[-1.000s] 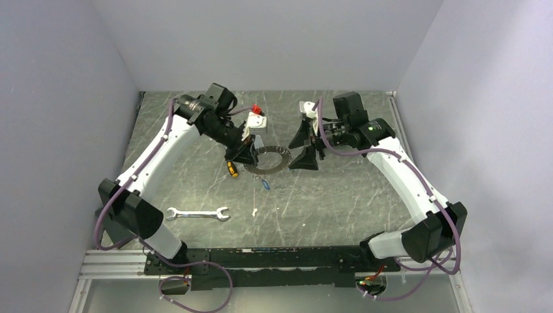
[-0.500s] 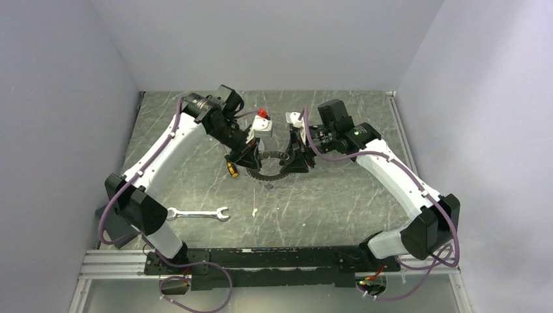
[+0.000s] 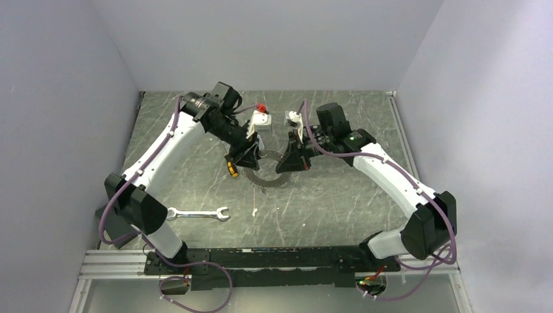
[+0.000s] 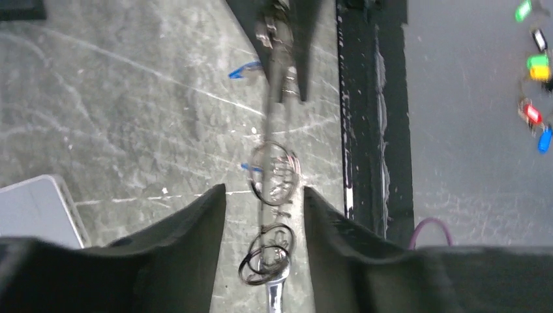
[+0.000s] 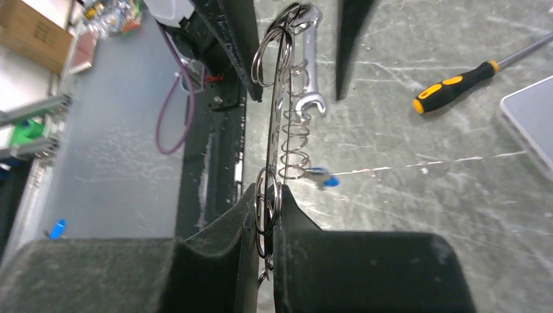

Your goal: Remove the keys from the keyring

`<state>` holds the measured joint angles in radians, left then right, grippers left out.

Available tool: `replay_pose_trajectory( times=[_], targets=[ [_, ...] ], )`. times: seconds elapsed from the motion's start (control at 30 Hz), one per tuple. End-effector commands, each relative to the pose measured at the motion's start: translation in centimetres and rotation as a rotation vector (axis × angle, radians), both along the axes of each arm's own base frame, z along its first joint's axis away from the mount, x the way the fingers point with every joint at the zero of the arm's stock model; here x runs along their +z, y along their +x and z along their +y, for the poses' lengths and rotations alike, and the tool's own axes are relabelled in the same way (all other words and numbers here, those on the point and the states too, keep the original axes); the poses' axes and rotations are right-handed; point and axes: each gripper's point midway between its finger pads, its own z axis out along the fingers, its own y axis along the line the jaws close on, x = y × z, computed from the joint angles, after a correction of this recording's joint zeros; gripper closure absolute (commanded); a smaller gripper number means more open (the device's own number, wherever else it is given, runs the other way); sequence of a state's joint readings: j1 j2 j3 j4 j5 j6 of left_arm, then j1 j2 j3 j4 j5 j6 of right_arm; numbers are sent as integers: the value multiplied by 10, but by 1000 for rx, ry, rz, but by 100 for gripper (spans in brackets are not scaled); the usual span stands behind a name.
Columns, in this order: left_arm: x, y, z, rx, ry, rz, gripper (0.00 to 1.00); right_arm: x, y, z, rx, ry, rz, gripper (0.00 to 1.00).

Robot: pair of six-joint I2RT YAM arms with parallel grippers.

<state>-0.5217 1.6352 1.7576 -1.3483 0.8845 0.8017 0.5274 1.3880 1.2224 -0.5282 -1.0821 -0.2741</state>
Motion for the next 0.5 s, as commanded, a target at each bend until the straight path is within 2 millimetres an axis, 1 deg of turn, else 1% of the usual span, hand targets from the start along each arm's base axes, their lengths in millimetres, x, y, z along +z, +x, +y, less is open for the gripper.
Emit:
replay_pose_trajectory(
  times=[0.0,0.07,0.2,0.23,0.27,0.3,0.47],
  targets=[
    [24,39,-4,133,-80,-135,38,22,5,6,-72,63,100,100],
    [30,58,1,220,-96,-188,30,25,11,6,-113,77,149,100],
    [48,86,15,383,-135,-276,19,32,32,1,-216,105,197,100],
    [53,90,18,414,-141,-289,13,34,37,0,-241,111,212,100],
    [57,94,21,440,-142,-294,4,37,42,-2,-264,120,219,100],
    [61,97,23,466,-143,-302,1,39,48,-3,-291,129,228,100],
    [79,128,40,696,-140,-347,1,59,81,-12,-415,220,265,100]
  ],
)
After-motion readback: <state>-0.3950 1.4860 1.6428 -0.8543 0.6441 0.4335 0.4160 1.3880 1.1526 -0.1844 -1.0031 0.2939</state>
